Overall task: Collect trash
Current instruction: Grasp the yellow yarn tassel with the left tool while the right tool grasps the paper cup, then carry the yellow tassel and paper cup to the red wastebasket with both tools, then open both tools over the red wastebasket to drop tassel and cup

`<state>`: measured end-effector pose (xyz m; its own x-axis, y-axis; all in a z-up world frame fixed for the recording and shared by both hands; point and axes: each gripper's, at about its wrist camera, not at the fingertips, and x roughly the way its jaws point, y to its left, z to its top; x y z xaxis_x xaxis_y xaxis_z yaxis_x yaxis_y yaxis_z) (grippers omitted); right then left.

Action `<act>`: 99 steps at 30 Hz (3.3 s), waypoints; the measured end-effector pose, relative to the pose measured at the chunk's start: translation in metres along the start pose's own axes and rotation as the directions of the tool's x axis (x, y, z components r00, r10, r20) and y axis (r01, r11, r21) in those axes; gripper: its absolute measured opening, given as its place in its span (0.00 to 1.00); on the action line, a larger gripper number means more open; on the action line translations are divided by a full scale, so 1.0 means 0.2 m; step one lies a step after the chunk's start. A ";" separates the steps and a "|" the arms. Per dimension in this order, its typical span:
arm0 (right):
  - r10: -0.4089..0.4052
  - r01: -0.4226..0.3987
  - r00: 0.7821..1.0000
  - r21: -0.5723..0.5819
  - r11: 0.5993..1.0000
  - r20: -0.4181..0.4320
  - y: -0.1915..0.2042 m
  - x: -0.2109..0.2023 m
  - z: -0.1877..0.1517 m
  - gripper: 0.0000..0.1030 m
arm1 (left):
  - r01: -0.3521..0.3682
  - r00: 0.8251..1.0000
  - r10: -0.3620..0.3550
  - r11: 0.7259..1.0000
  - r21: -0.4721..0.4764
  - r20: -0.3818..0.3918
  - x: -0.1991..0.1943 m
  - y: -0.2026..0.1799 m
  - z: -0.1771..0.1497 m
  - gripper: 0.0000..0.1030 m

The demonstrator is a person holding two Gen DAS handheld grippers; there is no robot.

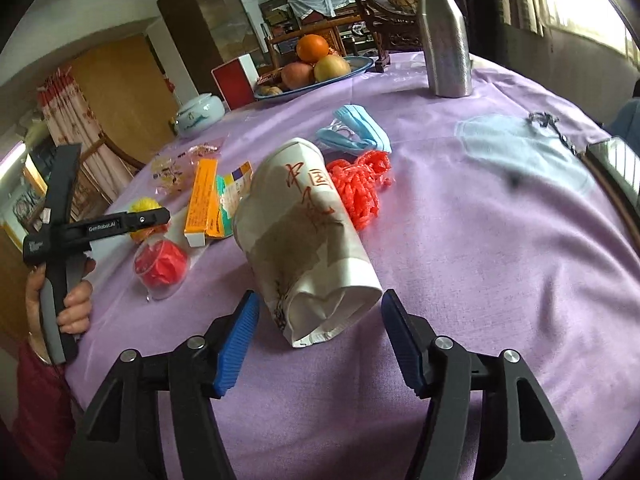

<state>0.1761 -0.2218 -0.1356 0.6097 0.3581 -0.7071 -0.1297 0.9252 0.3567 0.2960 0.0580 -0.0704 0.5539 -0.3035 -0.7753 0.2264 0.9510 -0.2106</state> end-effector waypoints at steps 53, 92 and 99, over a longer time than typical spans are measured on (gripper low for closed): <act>-0.297 0.206 0.930 0.361 0.909 0.217 -0.90 -1.38 -0.99 0.40 | 0.366 0.919 -0.395 0.867 0.337 0.018 -0.45 -1.46 -0.65 0.41; -0.405 0.374 0.906 0.679 0.632 -0.122 -1.81 -1.03 -1.72 0.60 | 0.590 0.790 -0.291 0.601 0.539 -0.540 0.50 -2.70 -1.33 0.46; -0.408 0.369 0.906 0.688 0.625 -0.115 -1.81 -1.06 -1.73 0.60 | 0.546 0.823 -0.286 0.637 0.544 -0.491 0.52 -2.78 -1.30 0.87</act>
<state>-0.1772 -0.5900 -0.3262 0.5154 -0.0391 -0.8561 0.6817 0.6240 0.3820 0.0205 -0.4874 -0.1890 -0.0023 -0.4925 -0.8703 0.8827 0.4080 -0.2332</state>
